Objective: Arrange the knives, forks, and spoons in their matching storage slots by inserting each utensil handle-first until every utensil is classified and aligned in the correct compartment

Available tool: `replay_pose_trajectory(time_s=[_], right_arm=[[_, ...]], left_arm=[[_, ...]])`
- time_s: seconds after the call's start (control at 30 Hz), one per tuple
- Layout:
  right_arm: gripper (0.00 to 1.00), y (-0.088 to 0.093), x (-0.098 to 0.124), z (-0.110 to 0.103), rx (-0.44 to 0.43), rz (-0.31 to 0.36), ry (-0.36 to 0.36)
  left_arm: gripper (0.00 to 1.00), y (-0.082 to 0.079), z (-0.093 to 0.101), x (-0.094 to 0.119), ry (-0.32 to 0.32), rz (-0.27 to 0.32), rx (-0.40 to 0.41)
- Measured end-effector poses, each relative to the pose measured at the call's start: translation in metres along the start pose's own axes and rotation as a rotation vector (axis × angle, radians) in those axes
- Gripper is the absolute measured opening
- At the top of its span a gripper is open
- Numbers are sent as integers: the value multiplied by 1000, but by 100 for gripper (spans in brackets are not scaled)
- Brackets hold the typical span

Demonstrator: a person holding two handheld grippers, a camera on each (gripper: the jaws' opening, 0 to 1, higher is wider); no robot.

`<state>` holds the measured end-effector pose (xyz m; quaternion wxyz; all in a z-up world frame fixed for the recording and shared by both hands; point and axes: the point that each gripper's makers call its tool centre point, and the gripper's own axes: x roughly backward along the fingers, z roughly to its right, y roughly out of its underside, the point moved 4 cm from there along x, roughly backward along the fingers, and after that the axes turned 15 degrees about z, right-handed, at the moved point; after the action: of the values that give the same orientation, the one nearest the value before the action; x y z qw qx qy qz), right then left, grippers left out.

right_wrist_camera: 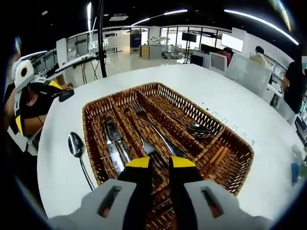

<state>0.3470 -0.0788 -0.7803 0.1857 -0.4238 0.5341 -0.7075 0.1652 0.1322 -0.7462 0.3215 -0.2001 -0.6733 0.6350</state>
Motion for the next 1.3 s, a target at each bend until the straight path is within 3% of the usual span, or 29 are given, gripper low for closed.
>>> replay_pose_trajectory(time_s=[0.43, 0.83, 1.3], right_arm=[[31, -14, 16, -15, -10, 74, 37], [48, -13, 39, -26, -7, 109, 107], [68, -28, 75, -50, -58, 223, 159]], left_arm=[[100, -4, -1, -2, -2, 3, -5], [100, -6, -10, -7, -9, 5, -4], [100, -14, -15, -13, -19, 34, 18]])
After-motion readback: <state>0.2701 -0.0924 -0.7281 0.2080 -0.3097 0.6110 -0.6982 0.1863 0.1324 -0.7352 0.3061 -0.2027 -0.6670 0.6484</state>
